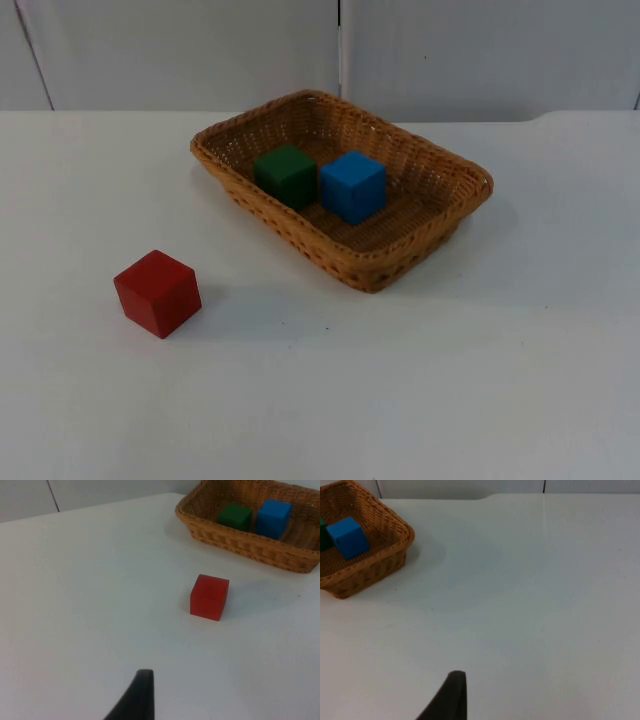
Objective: Pick up one cube with each hand and place exactly two cubes into the same basket, leaving the remaining cube outside.
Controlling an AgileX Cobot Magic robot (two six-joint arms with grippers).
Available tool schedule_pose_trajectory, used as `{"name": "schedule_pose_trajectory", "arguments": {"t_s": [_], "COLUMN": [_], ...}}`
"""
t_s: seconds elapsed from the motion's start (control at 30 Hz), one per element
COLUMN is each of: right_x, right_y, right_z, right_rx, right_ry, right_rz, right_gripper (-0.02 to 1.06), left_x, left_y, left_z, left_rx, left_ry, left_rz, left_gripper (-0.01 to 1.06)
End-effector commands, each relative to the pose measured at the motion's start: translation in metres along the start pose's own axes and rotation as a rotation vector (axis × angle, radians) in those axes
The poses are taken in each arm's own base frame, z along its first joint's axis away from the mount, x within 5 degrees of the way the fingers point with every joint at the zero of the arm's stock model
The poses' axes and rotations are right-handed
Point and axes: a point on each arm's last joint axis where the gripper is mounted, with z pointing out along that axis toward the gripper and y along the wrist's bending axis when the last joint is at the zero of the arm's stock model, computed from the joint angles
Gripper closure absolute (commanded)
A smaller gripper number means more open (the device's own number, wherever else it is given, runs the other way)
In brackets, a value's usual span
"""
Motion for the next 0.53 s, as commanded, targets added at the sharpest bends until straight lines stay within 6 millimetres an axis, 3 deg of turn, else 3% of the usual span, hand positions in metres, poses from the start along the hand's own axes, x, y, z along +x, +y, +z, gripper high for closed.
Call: {"name": "schedule_pose_trajectory", "arguments": {"t_s": [0.0,0.5], "right_x": [0.0000,0.0000], "right_y": [0.0003,0.0003], "right_z": [0.0000,0.0000], "right_rx": [0.002,0.002], "right_ry": [-0.006,-0.006], "right_rz": [0.005,0.005], "right_gripper": [-0.01,-0.01], "left_x": [0.0014,0.0013], "left_y": [0.0004,-0.0003], "left_z": [0.0006,0.0009], "left_rx": [-0.006,-0.175], "left_ry": [0.004,0.008], "left_rz": [-0.006,-0.095], "left_gripper": [0.00,0.00]}}
